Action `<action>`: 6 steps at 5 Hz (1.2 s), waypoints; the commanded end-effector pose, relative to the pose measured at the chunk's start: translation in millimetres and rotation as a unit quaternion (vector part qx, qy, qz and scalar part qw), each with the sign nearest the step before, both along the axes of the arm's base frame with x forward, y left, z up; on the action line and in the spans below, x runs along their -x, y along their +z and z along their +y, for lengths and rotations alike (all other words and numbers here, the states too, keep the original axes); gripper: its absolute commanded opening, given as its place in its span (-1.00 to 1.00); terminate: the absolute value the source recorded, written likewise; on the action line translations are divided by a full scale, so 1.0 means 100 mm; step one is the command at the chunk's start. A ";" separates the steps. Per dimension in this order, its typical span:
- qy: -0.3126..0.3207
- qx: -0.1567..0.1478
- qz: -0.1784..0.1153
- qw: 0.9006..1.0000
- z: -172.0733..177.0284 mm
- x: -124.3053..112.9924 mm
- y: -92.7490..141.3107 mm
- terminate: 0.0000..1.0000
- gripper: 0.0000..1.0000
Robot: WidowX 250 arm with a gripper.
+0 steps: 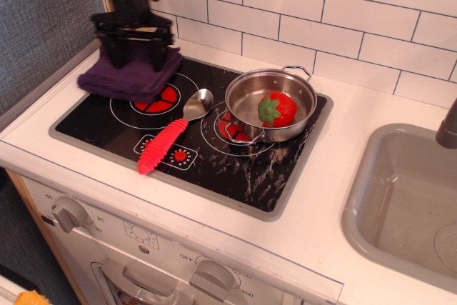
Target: Slide the purple rag next to the silver pot.
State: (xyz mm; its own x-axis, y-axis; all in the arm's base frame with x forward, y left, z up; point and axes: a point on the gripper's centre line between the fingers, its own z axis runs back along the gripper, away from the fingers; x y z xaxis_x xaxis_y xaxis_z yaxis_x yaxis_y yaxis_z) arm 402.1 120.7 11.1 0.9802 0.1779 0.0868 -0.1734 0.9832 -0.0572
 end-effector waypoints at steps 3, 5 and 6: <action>-0.057 -0.019 0.006 0.998 -0.67 -0.09 -0.02 -1.00 1.00; -0.047 -0.040 -0.044 0.997 -0.58 0.16 0.55 -1.00 1.00; -0.052 -0.049 -0.063 0.995 -0.65 0.32 0.76 -1.00 1.00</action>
